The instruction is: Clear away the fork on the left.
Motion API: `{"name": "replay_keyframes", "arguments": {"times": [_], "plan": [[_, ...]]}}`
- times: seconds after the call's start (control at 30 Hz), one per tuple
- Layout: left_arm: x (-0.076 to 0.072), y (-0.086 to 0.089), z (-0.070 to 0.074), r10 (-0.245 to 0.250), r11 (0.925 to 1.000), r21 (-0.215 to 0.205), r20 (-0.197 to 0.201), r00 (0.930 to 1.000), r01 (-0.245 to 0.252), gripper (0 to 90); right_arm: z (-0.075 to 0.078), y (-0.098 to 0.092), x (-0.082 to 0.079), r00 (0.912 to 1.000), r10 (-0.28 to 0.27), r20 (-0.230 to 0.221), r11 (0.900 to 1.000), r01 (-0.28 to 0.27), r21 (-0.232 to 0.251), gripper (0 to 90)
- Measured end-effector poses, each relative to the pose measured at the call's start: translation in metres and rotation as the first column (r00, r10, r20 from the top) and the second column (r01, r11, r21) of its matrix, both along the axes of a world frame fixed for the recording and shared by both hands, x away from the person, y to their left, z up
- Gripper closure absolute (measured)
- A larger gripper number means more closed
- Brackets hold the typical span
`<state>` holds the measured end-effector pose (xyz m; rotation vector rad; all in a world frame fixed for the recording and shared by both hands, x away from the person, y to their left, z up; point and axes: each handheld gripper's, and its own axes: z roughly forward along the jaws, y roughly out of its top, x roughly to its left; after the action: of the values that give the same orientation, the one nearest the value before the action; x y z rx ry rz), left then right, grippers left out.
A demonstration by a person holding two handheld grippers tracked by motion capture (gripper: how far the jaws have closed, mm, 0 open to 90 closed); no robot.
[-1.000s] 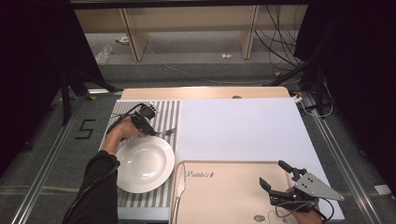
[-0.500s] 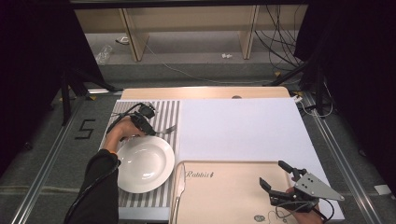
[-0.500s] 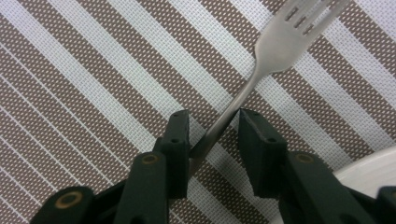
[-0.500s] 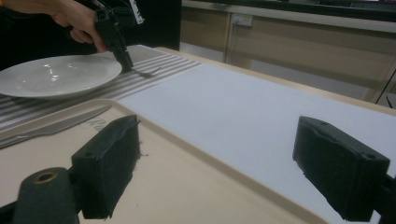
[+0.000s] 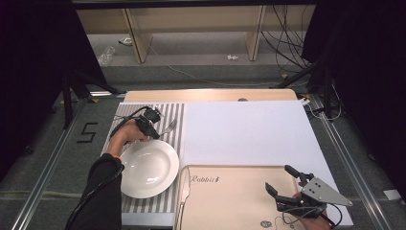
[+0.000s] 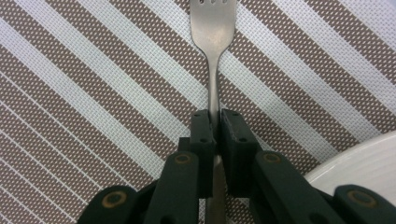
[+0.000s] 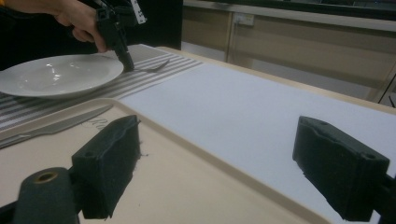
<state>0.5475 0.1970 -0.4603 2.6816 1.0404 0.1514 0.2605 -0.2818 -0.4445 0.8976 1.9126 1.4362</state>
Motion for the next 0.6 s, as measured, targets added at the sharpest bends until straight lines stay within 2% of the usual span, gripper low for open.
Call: {"name": "replay_keyframes", "arguments": {"times": [0.1,0.2,0.33,0.5,0.6], "plan": [[0.000,0.001,0.000,0.011,0.9999,0.007,0.016,0.9998,-0.011,83.7,0.000,0.000,0.000,1.0000,-0.001,0.000,1.000,0.001,-0.001,15.9],[0.002,0.004,0.002,0.037,0.9987,0.033,0.061,0.9974,-0.039,83.8,0.000,0.000,0.000,1.0000,-0.005,0.002,1.000,0.004,0.004,16.0],[0.002,0.010,0.009,0.065,0.9973,0.027,0.120,0.9907,-0.069,83.9,0.000,0.000,0.000,1.0000,-0.006,0.002,1.000,0.006,0.007,16.0],[0.000,0.016,0.021,0.104,0.9944,0.003,0.174,0.9793,-0.106,83.8,0.000,0.000,0.000,1.0000,-0.003,0.001,1.000,0.003,-0.002,16.0],[-0.003,0.019,0.031,0.128,0.9917,-0.031,0.193,0.9727,-0.125,83.8,0.000,0.000,0.001,1.0000,-0.004,0.002,1.000,0.004,0.000,16.0]]}}
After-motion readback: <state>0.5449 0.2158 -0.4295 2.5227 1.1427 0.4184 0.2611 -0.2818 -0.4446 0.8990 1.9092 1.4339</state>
